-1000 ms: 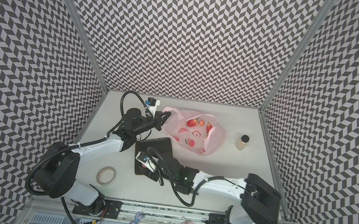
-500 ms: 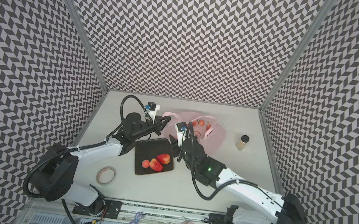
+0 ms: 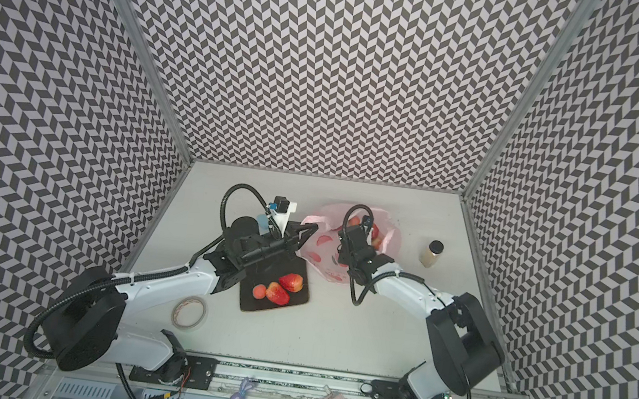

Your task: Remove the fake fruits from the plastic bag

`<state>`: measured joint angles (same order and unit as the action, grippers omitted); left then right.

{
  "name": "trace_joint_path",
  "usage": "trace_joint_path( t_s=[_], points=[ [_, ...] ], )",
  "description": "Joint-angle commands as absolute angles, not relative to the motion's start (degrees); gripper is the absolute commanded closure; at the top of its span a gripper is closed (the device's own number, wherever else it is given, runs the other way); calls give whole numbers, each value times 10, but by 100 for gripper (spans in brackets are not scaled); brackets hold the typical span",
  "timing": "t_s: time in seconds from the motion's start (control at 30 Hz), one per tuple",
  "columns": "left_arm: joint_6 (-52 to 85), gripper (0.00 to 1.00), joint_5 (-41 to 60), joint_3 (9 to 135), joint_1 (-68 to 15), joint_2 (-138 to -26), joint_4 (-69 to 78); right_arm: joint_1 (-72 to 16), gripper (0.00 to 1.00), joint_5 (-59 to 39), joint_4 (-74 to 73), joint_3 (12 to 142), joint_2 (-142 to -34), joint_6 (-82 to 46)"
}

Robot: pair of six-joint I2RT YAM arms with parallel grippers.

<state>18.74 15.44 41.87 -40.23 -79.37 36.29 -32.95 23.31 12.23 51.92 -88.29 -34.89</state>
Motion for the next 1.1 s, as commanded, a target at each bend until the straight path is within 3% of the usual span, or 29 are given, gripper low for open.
trace_joint_path(
  t_s=[0.0, 0.27, 0.67, 0.97, 1.07],
  points=[
    [181, 100, 149, 420, -425, -789, 379, -296, 48, 226, 108, 515, -897, -398],
    [164, 100, 148, 434, -452, -797, 369, -244, 28, 288, 141, 570, -961, -455],
    [151, 100, 145, 427, -452, -779, 352, -196, 9, 290, 184, 671, -1092, -443],
    [154, 100, 143, 424, -452, -779, 354, -172, 5, 265, 173, 683, -1137, -410],
    [155, 100, 146, 426, -452, -780, 356, -168, 9, 265, 163, 685, -1144, -393]
  ],
)
